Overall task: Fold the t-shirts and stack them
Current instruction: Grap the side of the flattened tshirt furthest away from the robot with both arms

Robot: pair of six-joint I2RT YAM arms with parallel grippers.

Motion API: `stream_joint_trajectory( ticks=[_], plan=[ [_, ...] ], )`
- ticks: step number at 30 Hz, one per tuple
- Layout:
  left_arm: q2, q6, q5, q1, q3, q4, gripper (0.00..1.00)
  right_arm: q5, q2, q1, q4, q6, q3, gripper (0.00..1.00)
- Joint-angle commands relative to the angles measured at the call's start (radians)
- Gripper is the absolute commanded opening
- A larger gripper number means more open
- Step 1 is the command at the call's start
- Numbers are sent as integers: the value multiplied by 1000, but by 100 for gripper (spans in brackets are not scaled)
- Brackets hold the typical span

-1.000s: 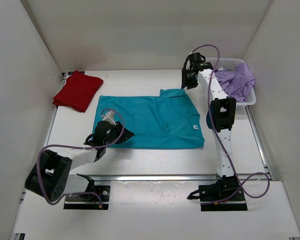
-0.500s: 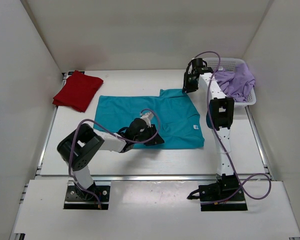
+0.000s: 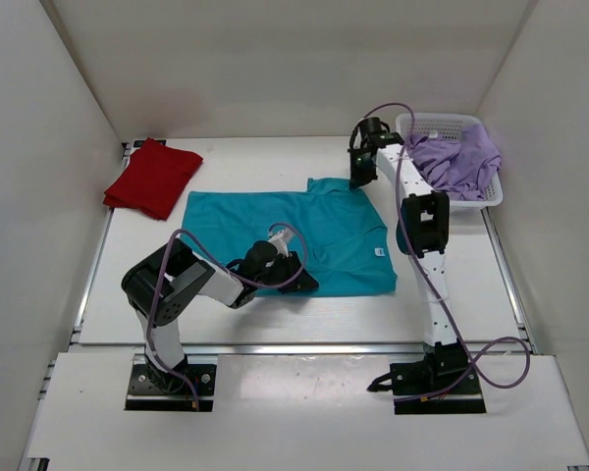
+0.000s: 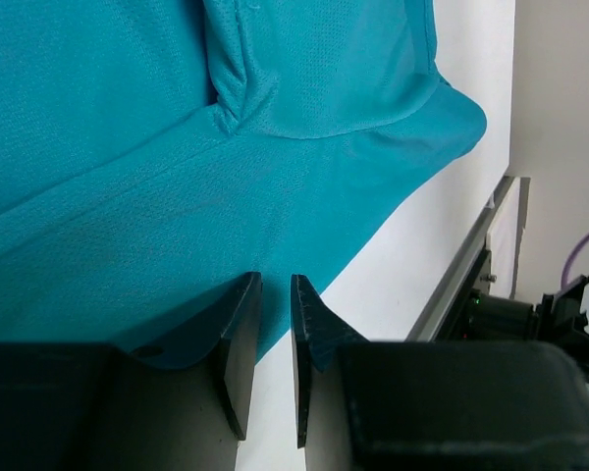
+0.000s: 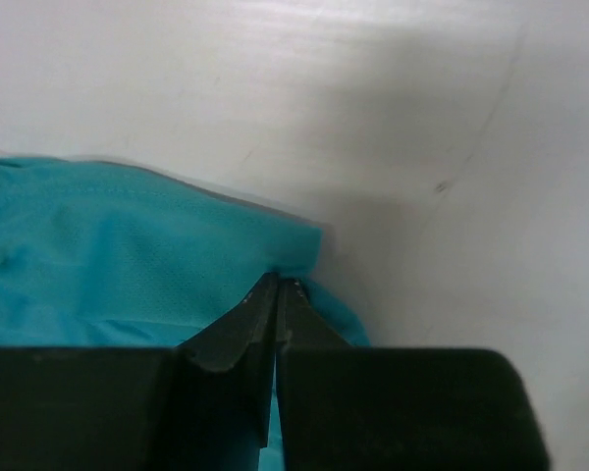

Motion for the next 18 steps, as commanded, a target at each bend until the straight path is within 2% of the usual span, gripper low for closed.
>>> stream_joint_trajectory(
  ticks=[1,2,5,7,11,14,17,18],
  plan=[
    [-30,2,21,-24,-88,-98,31,73,-109,31,-95,-14,-63,0],
    [-49,-6,17,-26,-94,-101,31,96,-136,34,-93,-20,-91,0],
    [-100,-13,21,-64,-128,-104,31,150,-285,69,26,-25,-329,0],
    [-137,-19,33,-66,-153,-116,31,130,-444,63,167,-4,-535,0],
    [-183,-20,46,-34,-193,-114,31,40,-658,57,322,38,-799,1],
    [-208,-7,47,-20,-194,-125,31,-23,-765,83,442,65,-1037,6],
    [-215,5,56,0,-199,-137,31,-59,-790,85,471,76,-1177,5],
    [-220,5,58,6,-199,-137,31,-48,-790,89,474,85,-1193,8]
  ],
)
